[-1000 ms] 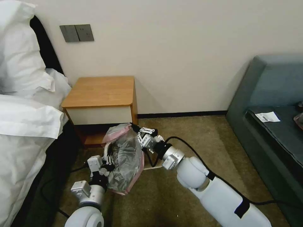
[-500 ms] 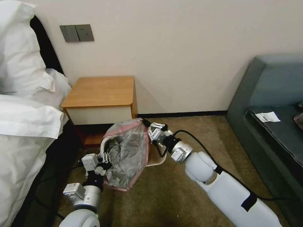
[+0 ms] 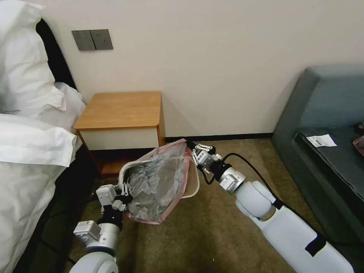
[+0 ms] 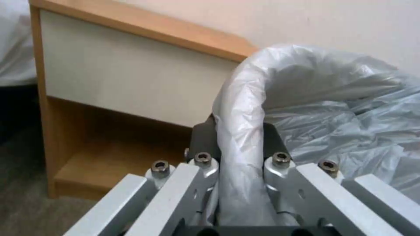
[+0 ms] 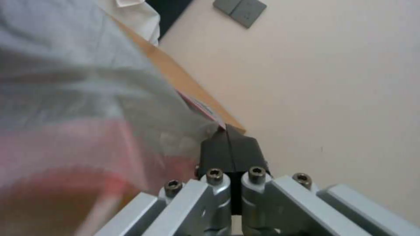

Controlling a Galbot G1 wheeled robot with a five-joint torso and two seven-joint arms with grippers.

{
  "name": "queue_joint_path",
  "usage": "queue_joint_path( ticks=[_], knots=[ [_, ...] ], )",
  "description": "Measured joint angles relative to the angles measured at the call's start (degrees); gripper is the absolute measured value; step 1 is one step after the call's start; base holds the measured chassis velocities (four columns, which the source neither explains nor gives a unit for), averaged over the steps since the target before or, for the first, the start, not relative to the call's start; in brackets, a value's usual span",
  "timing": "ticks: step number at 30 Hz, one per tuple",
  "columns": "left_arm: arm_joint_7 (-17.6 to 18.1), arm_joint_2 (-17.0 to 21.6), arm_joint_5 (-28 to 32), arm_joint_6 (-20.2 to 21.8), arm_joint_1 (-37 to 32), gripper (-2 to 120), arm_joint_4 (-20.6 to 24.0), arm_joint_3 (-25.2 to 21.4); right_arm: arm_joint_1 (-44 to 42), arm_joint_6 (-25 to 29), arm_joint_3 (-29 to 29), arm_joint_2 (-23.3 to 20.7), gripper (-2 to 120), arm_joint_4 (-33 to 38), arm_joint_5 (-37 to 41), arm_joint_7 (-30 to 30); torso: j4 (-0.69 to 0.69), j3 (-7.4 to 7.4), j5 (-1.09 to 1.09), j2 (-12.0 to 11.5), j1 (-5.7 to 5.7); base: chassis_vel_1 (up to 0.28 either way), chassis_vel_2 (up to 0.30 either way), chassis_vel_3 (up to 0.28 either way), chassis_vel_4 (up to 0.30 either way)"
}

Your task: Pick up the garbage bag from the table and place it over the trash can.

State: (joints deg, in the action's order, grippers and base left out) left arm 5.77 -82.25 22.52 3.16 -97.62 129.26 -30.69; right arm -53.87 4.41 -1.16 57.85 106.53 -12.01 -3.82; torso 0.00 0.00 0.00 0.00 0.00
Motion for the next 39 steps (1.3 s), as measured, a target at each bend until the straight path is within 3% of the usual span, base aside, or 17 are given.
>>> queue_joint_path(
  ticks=[24, 31, 37, 39],
  knots=[
    [1.8, 0.0, 6.9, 1.4, 3.6, 9, 0.1, -0.6, -5.8, 1.0, 5.0, 0.4, 0, 0.0, -0.3, -0.1, 0.00, 0.00, 0.00, 0.0, 0.00, 0.000, 0.000, 0.000, 0.000],
    [2.1, -0.2, 7.7, 1.6, 5.0, 9, -1.5, -0.6, -9.5, 0.8, 8.7, 2.8, 0, 2.9, 1.6, 0.5, 0.01, 0.00, -0.02, 0.0, 0.00, 0.000, 0.000, 0.000, 0.000],
    [2.2, -0.3, 7.6, 1.5, 5.8, 9, -3.2, -1.0, -13.1, -0.7, 13.2, 5.0, 20, 7.9, 6.5, 1.3, 0.00, 0.00, -0.01, 0.0, 0.00, 0.000, 0.000, 0.000, 0.000],
    [2.3, -0.5, 7.5, 1.3, 6.4, 9, -4.1, -1.1, -15.0, -4.3, 13.6, 5.5, 30, 11.4, 13.9, 2.0, 0.00, 0.00, -0.01, 0.0, 0.00, 0.000, 0.000, 0.000, 0.000]
  ],
)
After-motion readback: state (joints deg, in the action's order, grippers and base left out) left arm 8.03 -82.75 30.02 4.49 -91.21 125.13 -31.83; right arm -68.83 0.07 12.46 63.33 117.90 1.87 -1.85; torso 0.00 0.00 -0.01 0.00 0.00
